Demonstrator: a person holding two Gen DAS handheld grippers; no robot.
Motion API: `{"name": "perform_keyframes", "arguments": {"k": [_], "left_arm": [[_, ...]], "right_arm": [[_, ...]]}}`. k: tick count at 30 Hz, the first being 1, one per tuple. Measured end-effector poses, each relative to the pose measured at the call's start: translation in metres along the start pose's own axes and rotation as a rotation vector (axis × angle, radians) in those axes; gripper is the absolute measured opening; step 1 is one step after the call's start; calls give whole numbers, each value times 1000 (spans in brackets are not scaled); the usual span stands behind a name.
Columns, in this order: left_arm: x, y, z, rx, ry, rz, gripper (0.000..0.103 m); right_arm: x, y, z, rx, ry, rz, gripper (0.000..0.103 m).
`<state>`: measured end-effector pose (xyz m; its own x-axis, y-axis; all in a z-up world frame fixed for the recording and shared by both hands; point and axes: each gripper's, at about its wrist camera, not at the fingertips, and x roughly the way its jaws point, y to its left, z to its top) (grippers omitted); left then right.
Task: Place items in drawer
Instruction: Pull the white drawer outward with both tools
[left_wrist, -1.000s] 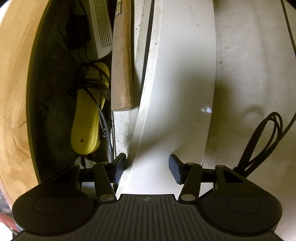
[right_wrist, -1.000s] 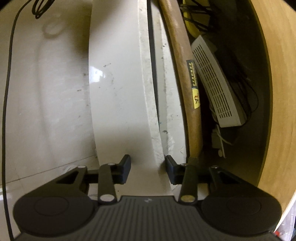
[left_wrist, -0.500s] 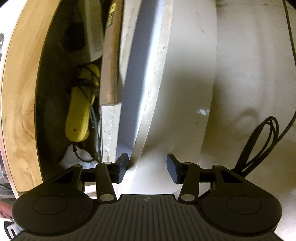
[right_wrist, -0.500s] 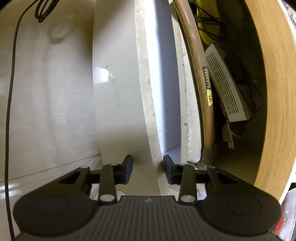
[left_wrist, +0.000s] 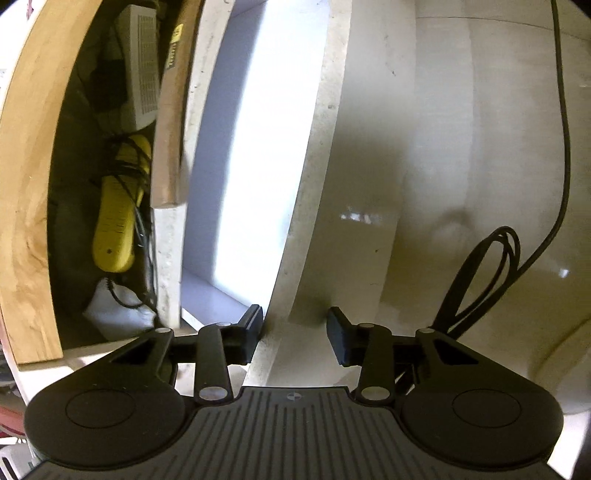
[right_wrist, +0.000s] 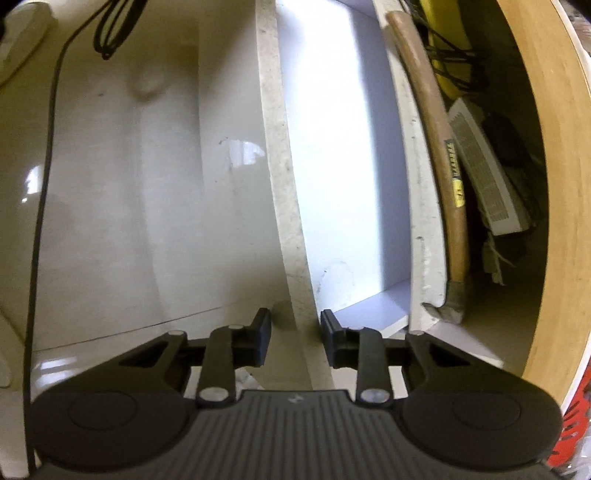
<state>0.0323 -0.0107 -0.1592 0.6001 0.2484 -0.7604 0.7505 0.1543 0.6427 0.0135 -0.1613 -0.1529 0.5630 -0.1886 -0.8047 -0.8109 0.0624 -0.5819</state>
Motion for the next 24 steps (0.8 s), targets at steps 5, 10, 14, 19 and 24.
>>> {"name": "perform_keyframes", "arguments": {"k": [5, 10, 14, 19, 24], "left_arm": [[-7, 2, -2, -49, 0, -82, 35], [-17, -8, -7, -62, -4, -175, 33], [-17, -13, -8, -47, 2, -157, 33], [-14, -11, -8, -53, -1, -161, 33], [-18, -9, -10, -88, 3, -174, 36]], "right_arm": [[-11, 9, -3, -4, -2, 51, 29], [-20, 19, -4, -14, -3, 127, 28], [-22, 25, -3, -31, 3, 120, 28], [-22, 21, -3, -10, 1, 131, 28], [-26, 21, -5, 20, -4, 139, 28]]}}
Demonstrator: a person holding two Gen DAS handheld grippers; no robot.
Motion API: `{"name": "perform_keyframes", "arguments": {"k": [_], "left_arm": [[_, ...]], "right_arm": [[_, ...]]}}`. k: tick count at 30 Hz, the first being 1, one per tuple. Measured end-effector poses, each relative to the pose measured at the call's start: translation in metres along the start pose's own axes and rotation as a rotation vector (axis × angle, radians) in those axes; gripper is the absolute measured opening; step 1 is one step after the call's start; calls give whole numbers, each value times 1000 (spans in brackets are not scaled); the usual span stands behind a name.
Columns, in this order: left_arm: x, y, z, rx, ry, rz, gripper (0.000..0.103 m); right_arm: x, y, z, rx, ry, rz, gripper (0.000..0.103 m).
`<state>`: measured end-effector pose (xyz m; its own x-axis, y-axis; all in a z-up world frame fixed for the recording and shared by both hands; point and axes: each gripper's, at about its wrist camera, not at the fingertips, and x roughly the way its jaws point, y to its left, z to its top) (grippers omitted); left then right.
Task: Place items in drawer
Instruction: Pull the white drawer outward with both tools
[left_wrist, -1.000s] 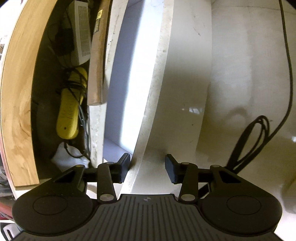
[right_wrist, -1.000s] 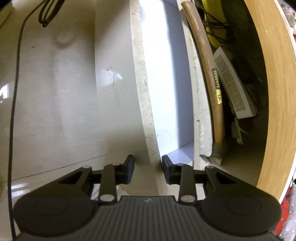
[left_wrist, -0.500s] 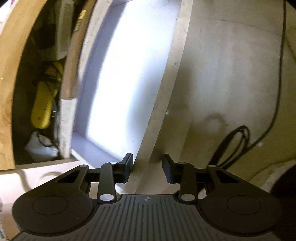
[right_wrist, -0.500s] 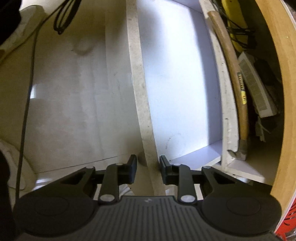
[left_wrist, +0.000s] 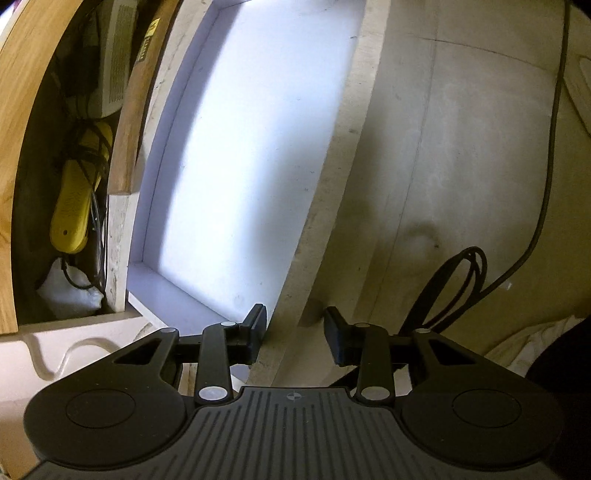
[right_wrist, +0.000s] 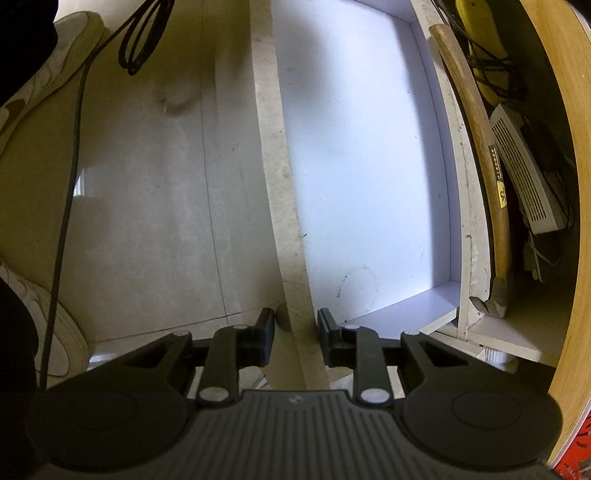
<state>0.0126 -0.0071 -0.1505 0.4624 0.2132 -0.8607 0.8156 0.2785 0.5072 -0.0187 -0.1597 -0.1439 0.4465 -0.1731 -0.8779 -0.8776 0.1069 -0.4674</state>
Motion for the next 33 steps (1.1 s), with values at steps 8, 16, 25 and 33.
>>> {"name": "perform_keyframes", "arguments": {"k": [8, 16, 25, 33], "left_arm": [[-5, 0, 1, -49, -17, 1, 86], [-7, 7, 3, -151, 34, -17, 86], [-28, 29, 7, -448, 11, -80, 86], [-36, 42, -2, -856, 41, -135, 86]], "right_arm": [[-6, -9, 1, 132, -61, -24, 103], [-8, -27, 5, 325, -57, 45, 102], [-21, -45, 11, 650, -86, 192, 102], [-22, -70, -6, 1074, -63, 251, 102]]}}
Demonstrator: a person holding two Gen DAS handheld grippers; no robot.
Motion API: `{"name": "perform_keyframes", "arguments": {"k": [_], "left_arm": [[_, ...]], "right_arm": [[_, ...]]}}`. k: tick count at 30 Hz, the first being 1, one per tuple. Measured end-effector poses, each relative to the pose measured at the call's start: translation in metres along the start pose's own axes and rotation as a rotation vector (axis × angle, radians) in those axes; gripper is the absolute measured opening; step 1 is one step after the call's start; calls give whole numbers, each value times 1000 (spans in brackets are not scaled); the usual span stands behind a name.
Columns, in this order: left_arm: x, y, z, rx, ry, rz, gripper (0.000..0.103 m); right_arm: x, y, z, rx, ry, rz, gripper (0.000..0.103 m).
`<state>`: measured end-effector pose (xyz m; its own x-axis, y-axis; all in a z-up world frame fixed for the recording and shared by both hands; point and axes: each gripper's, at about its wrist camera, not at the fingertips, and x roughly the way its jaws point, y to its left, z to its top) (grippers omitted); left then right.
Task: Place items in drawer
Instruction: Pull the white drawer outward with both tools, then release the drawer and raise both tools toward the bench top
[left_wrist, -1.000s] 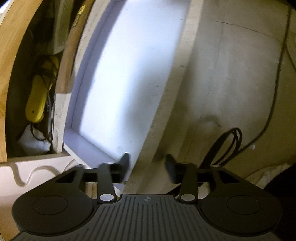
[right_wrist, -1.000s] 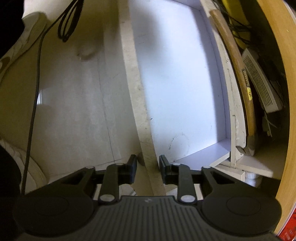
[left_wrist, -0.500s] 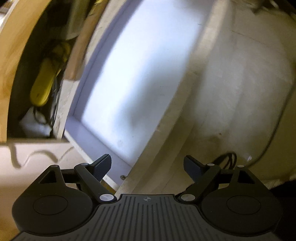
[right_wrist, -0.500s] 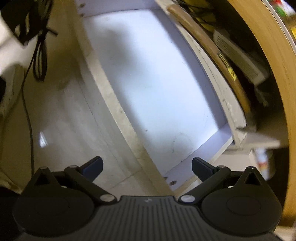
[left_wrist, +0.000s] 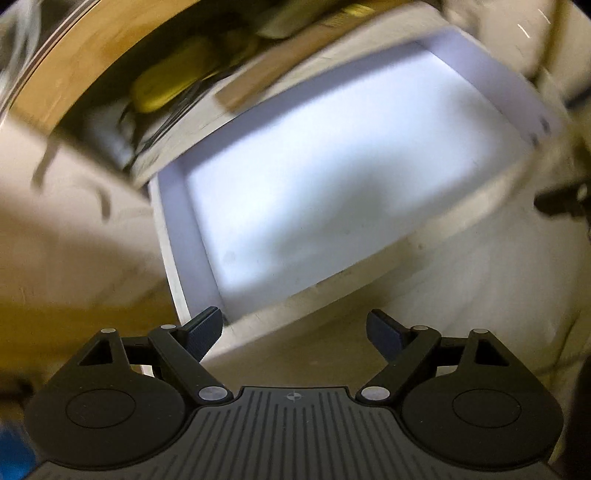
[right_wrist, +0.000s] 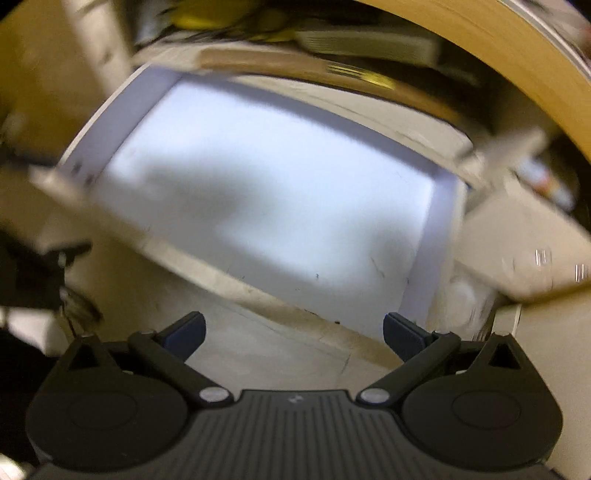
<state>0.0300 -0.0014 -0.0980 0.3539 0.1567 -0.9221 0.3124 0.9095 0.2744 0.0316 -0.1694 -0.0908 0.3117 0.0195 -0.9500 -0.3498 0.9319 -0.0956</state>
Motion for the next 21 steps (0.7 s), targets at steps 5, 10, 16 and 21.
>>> {"name": "perform_keyframes", "arguments": {"k": [5, 10, 16, 21], "left_arm": [[-9, 23, -1, -324, -12, -84, 86], [-10, 32, 0, -412, -19, -56, 86], [-7, 38, 2, -463, -2, -40, 86], [-5, 33, 2, -461, -3, -23, 86]], "right_arm": [[6, -14, -4, 208, 7, 41, 102], [7, -15, -3, 275, -30, 31, 102], [6, -15, -4, 303, -33, 34, 102], [4, -10, -4, 279, -36, 0, 102]]}}
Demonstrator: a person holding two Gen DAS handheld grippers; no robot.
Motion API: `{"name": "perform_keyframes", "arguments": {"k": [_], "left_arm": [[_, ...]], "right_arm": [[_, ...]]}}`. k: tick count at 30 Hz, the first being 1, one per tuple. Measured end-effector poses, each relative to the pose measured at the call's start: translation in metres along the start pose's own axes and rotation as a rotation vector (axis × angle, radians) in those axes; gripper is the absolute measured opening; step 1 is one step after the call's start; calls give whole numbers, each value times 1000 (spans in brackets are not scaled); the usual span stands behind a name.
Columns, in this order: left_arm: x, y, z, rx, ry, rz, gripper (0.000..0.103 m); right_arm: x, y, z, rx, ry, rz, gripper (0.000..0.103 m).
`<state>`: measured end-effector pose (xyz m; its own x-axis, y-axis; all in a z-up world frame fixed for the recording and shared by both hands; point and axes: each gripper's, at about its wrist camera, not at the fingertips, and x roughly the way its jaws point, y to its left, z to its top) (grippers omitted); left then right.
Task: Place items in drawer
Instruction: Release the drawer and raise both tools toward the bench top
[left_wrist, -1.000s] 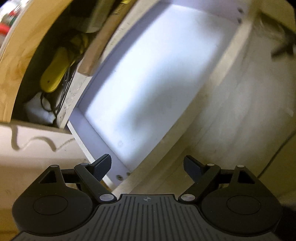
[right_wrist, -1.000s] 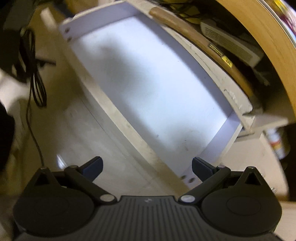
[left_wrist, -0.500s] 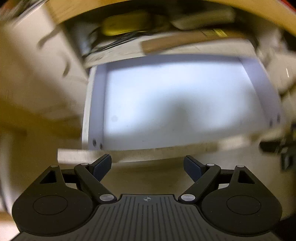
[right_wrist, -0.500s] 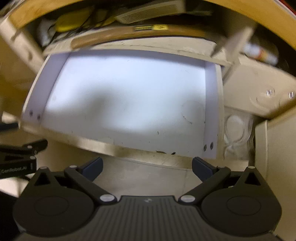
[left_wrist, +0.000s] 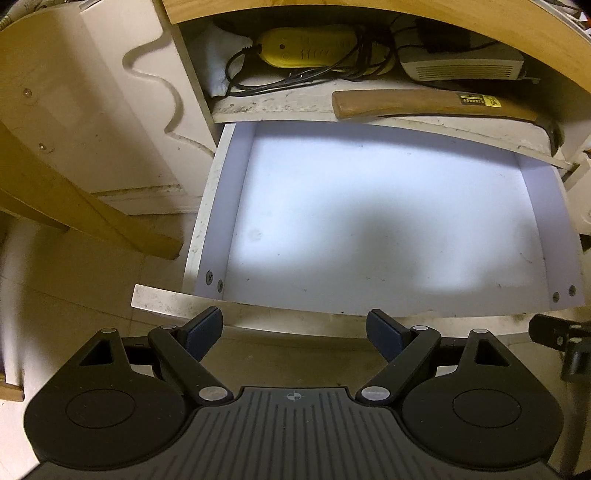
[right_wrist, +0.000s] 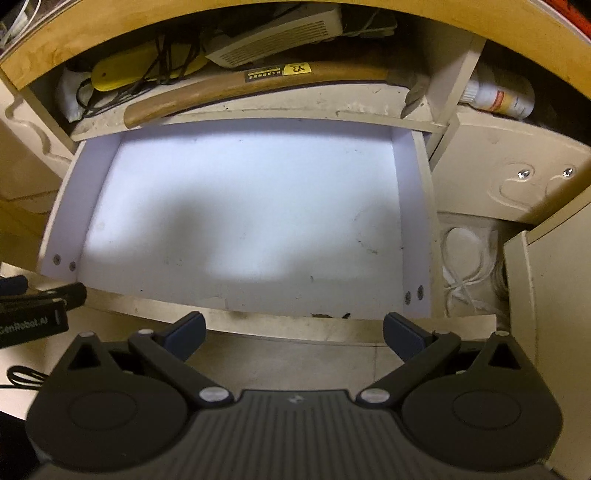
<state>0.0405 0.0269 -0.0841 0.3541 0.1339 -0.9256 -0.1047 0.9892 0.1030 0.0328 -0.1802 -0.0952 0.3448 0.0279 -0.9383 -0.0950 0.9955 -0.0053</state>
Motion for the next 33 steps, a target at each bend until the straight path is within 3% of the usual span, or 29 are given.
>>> {"name": "perform_keyframes", "arguments": {"k": [5, 10, 19, 33], "left_arm": [[-2, -10, -1, 31, -16, 8, 86], [-12, -21, 4, 73, -51, 12, 86], [-57, -27, 27, 91, -317, 36, 86], [-97, -32, 45, 60, -555, -13, 86]], "right_arm": [[0, 2, 1, 1, 11, -18, 102], [-11, 0, 7, 29, -57, -28, 102], [-45, 0, 20, 30, -256, -40, 102], [-99, 7, 33, -55, -573, -68, 102]]}}
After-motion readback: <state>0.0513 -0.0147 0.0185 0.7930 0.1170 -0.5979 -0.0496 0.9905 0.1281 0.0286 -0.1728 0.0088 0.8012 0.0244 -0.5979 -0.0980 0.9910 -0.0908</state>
